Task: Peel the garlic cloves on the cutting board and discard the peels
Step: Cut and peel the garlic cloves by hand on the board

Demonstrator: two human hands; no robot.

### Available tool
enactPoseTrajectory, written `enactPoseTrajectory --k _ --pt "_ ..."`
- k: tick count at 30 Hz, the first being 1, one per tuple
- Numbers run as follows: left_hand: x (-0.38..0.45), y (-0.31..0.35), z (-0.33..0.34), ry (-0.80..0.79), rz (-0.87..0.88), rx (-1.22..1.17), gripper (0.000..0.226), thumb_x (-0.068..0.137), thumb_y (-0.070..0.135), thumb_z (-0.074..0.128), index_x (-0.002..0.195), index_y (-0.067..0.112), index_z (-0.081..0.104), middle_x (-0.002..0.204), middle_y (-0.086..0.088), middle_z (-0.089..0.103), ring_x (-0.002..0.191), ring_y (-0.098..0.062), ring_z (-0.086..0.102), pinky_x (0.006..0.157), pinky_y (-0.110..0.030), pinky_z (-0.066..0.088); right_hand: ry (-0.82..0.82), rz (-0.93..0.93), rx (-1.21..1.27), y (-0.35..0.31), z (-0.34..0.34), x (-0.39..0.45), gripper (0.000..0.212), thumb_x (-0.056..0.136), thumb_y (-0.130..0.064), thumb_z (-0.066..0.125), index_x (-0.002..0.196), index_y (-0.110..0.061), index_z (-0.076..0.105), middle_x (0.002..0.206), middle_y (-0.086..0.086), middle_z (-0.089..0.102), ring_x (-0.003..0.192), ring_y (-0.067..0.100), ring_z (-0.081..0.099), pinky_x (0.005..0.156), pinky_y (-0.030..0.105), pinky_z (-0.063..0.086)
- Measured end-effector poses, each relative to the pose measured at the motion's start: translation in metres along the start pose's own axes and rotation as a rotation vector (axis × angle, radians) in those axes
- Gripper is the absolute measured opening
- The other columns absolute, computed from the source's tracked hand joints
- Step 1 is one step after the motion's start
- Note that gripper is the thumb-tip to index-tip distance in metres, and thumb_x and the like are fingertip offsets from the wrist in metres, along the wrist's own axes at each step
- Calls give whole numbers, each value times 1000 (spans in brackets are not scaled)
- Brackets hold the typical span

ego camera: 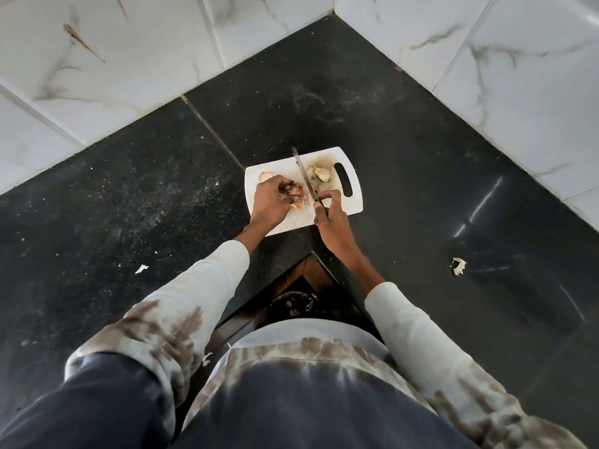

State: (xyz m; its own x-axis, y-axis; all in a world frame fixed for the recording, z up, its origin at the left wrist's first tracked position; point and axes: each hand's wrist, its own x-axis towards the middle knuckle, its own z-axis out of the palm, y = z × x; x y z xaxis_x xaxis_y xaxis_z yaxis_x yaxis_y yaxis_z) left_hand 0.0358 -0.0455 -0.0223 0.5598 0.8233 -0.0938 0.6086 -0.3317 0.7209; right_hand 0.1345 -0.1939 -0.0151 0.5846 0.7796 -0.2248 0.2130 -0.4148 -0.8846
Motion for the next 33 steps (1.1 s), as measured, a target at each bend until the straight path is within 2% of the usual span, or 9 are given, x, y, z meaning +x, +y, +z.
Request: enactPoseTrajectory --k 3,6,10,15,20,23,26,30,33 --pt "0 0 0 6 -6 -3 37 86 5 83 121 9 73 119 -6 74 106 -14 68 86 -14 50 -5 -10 -19 0 3 0 30 111 -25 46 139 -19 37 70 -1 56 57 6 52 58 27 47" --pt "1 0 1 11 -15 2 33 86 6 83 117 9 73 115 -5 73 98 -9 62 77 -5 42 -12 -12 -40 1 6 0 31 111 -26 46 139 -19 36 68 -3 54 48 3 47 49 18 38" --pt "0 -1 1 6 -27 -6 32 86 4 82 115 9 73 114 -4 73 100 -11 65 76 -6 43 -19 -40 -59 0 7 -3 28 111 -26 46 135 -20 36 70 -3 58 52 8 48 49 20 40" --pt "-2 1 2 18 -25 -23 30 86 2 82 114 8 72 109 0 71 97 -9 63 74 -5 43 -6 -42 -66 2 8 -5 26 110 -29 46 133 -20 38 71 -8 56 51 5 46 53 23 41" --pt "-1 -4 3 15 -15 -29 35 83 2 83 115 8 71 113 -2 72 100 -12 66 80 -17 52 3 -72 -67 1 9 -8 22 110 -30 46 129 -21 39 69 -2 57 56 14 51 57 36 46" --pt "-1 -7 1 -14 45 -42 38 82 -2 82 118 9 72 115 -4 74 103 -14 68 90 -25 59 25 -68 -49 2 9 -10 19 110 -28 46 127 -22 40 66 -3 53 54 11 46 56 33 42" --pt "-1 -9 -1 -48 133 -4 41 85 0 79 124 13 74 124 -4 71 112 -15 66 98 -29 57 59 -24 4 6 8 -7 16 109 -27 46 125 -24 42 67 -5 50 55 11 43 58 33 42" --pt "-3 -5 -3 -61 157 29 47 88 0 73 131 19 73 131 -4 57 114 -12 54 98 -20 48 74 30 44 7 4 -5 14 109 -28 46 123 -28 42 71 0 51 60 16 44 58 36 42" --pt "-6 -1 -1 -33 111 -11 50 89 8 75 137 18 66 135 -3 56 118 -10 53 101 -15 46 68 41 53 7 3 -7 13 109 -30 46 121 -29 43 70 2 51 59 16 44 57 34 42"
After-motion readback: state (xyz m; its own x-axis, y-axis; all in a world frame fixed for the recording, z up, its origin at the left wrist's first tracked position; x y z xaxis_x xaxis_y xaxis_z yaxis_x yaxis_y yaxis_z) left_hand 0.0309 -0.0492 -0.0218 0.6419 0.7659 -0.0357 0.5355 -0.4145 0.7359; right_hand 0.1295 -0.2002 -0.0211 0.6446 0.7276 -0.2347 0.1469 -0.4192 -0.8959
